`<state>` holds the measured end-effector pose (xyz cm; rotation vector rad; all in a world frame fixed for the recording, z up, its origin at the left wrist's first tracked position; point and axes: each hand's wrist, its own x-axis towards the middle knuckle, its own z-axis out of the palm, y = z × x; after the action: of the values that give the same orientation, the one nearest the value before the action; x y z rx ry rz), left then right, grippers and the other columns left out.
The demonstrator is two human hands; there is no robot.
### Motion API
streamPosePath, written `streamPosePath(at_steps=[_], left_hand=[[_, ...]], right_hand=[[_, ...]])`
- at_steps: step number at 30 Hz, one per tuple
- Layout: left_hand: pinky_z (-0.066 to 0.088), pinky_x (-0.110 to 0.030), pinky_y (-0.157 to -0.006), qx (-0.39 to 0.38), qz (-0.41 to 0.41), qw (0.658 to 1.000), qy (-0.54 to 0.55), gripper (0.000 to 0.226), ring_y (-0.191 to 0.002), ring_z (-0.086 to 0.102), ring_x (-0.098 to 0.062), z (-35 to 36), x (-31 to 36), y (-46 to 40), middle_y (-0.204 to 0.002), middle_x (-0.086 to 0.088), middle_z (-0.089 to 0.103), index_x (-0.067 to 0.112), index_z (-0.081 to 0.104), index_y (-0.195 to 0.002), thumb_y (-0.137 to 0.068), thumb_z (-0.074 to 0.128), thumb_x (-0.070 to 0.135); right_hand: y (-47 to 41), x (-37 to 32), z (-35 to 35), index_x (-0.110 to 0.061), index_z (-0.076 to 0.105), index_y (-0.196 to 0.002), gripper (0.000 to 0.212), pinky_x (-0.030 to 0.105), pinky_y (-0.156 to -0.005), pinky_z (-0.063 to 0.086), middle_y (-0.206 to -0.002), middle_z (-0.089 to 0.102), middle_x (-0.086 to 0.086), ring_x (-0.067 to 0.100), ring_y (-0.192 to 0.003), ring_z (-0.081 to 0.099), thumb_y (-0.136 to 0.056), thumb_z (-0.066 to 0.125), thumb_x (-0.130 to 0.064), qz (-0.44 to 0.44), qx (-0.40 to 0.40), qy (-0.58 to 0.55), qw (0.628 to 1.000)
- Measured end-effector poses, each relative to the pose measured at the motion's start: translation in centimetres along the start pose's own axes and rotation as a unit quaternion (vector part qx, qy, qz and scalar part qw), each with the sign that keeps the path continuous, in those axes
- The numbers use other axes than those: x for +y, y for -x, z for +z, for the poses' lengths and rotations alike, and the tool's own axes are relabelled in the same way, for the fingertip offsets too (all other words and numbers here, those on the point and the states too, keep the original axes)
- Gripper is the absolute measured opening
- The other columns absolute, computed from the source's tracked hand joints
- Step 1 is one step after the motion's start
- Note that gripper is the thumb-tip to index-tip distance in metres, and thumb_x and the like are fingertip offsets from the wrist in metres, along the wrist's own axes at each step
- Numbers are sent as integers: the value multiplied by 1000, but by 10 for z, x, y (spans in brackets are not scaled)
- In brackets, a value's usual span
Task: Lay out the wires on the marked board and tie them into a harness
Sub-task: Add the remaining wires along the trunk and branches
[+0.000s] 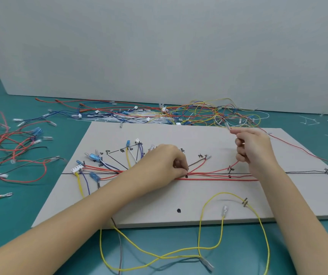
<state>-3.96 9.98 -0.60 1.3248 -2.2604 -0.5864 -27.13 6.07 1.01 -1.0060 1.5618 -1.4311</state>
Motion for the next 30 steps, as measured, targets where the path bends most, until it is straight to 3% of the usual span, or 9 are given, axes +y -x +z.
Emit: streamPosePath(at_steps=[5, 12, 15, 17, 20, 23, 25, 28, 30], left_hand=[[53, -37, -81, -10, -5, 1000, -1, 7, -82, 59, -6, 0, -1, -4, -89, 7, 61, 21, 78, -85, -83, 70, 20], [52, -39, -80, 17, 10, 999, 42, 7, -80, 61, -8, 3, -8, 2, -85, 7, 63, 22, 79, -86, -84, 74, 24], [51, -37, -81, 26, 8, 998, 65, 6, -81, 60, -6, 5, -10, 2, -83, 10, 62, 21, 80, -85, -82, 75, 23], [50, -33, -81, 30, 10, 997, 69, 5, -82, 60, -5, 6, -11, 2, -81, 12, 61, 21, 79, -85, -82, 75, 21], [48, -29, -82, 34, 14, 996, 76, 6, -84, 59, -3, 8, -12, 3, -82, 13, 60, 22, 79, -86, -83, 75, 20], [48, -31, -83, 38, 14, 996, 75, 6, -85, 60, -7, 8, -10, 4, -85, 9, 62, 20, 78, -87, -84, 74, 19], [47, -32, -84, 38, 12, 996, 74, 6, -86, 60, -9, 8, -9, 5, -86, 6, 63, 19, 78, -87, -84, 73, 18], [47, -33, -85, 38, 10, 997, 73, 7, -87, 60, -9, 8, -9, 6, -88, 4, 63, 20, 78, -88, -84, 73, 19], [47, -33, -85, 38, 11, 997, 70, 7, -88, 59, -10, 8, -9, 6, -88, 4, 63, 20, 78, -88, -85, 72, 19]], right_hand=[[-6, -5, -16, -7, 56, -114, 28, 17, -35, 29, -76, 67, 13, 10, -38, 37, -89, 45, 0, 20, 1, -62, 998], [-8, -2, -35, -7, 61, -100, 19, 14, -31, 16, -58, 46, 7, 8, -31, 24, -95, 42, -10, 49, 22, 110, 993], [-9, -2, -35, -9, 53, -92, 25, 22, -44, 26, -66, 42, 8, 20, -49, 33, -92, 39, -29, 69, 40, 207, 975], [-13, 1, -36, -10, 46, -97, 28, 31, -60, 32, -83, 44, 12, 27, -71, 42, -91, 33, -34, 21, 69, 307, 949], [-13, 5, -35, -4, 44, -103, 17, 39, -73, 37, -102, 46, 22, 39, -89, 49, -98, 29, -12, -60, 72, 442, 892], [-18, 7, -40, 9, 50, -107, 20, 38, -71, 37, -111, 55, 33, 46, -99, 55, -94, 35, 8, -42, 79, 450, 889], [-19, 7, -47, 7, 55, -99, 19, 31, -72, 38, -110, 60, 33, 41, -100, 58, -89, 41, 13, -8, 55, 462, 885], [-21, 6, -57, -5, 54, -82, 15, 41, -78, 54, -91, 65, 22, 32, -79, 64, -94, 45, -6, 38, 72, 339, 937], [-22, 8, -66, -6, 57, -79, 28, 48, -84, 53, -90, 65, 20, 36, -84, 64, -97, 40, -19, 37, 105, 338, 935]])
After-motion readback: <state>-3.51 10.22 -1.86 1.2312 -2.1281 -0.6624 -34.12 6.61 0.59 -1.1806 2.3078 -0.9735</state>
